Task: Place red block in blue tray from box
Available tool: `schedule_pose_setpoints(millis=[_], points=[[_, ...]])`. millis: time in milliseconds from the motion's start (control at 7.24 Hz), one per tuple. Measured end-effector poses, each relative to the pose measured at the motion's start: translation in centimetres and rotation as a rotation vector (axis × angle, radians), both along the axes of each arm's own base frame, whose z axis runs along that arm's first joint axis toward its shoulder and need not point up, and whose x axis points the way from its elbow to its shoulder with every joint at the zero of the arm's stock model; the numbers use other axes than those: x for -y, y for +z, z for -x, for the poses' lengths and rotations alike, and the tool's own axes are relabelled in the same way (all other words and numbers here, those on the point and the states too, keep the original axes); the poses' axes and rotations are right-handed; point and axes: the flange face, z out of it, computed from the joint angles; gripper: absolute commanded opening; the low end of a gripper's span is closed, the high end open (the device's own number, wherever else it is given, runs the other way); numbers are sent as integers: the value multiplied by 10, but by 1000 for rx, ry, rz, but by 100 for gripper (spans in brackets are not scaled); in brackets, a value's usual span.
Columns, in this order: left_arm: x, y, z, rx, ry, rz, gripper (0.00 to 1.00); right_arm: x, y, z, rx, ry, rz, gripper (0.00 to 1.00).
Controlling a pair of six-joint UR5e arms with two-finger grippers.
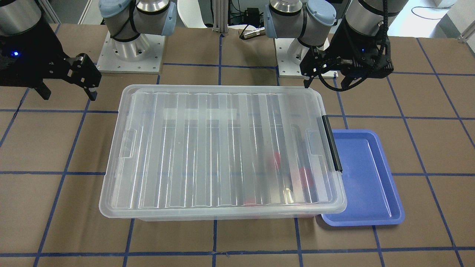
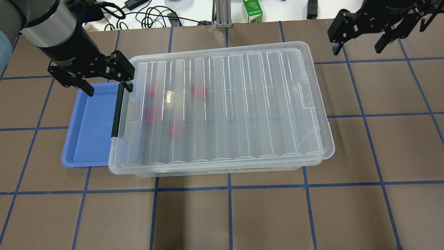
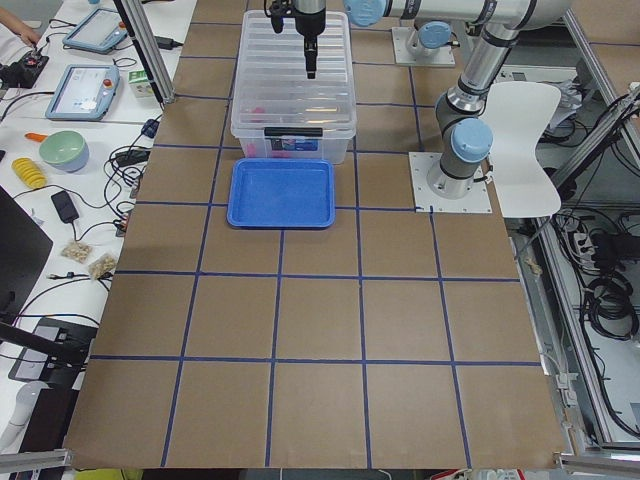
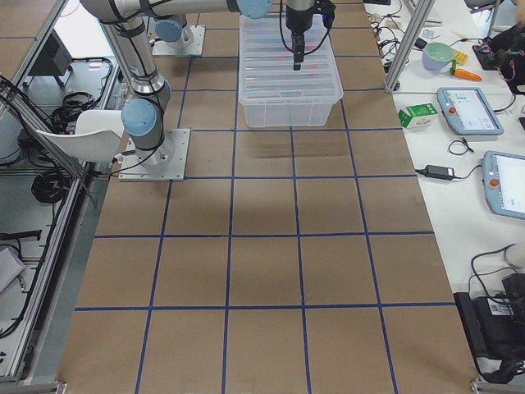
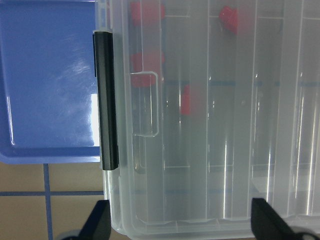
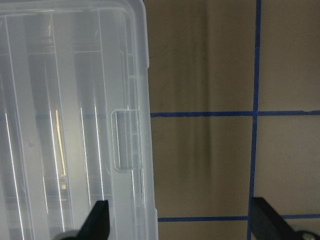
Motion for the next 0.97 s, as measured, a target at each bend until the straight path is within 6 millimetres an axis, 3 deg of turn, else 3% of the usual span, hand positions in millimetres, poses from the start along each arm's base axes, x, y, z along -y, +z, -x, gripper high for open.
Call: schedule_pose_setpoints(millis=[553, 967], points=[[-2, 0, -1, 8, 0, -3, 100, 17, -100, 0, -2, -1, 28, 100], [-8, 9, 0, 5, 1, 18, 100, 33, -140, -2, 12, 7, 4, 100]])
